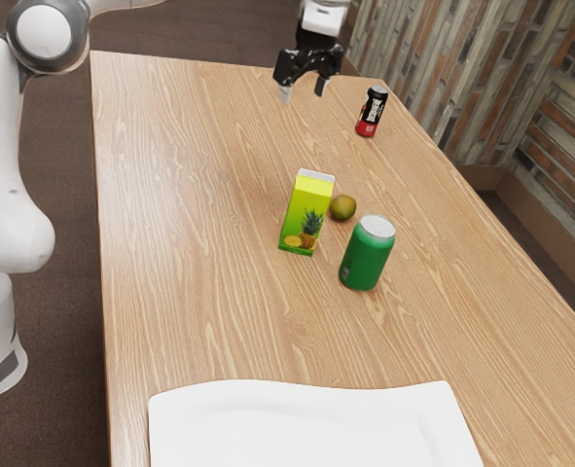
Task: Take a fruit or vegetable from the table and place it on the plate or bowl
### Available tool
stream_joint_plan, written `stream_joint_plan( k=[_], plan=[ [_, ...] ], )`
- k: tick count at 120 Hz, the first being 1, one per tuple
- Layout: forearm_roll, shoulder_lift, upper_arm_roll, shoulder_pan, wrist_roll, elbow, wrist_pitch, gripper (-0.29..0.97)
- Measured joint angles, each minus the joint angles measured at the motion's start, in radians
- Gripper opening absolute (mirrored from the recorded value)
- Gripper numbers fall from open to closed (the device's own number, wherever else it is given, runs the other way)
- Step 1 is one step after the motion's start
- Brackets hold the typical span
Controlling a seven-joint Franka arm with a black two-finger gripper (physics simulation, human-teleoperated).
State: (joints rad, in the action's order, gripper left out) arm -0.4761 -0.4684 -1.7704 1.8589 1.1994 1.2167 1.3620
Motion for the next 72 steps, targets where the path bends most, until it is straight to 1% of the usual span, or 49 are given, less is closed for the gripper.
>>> stream_joint_plan(
  k=[33,72],
  plan=[
    [-0.002,0.000,-0.002,0.006,0.148,-0.001,0.017,0.68],
    [-0.002,0.000,-0.002,0.006,0.254,-0.001,0.022,0.68]
  ],
)
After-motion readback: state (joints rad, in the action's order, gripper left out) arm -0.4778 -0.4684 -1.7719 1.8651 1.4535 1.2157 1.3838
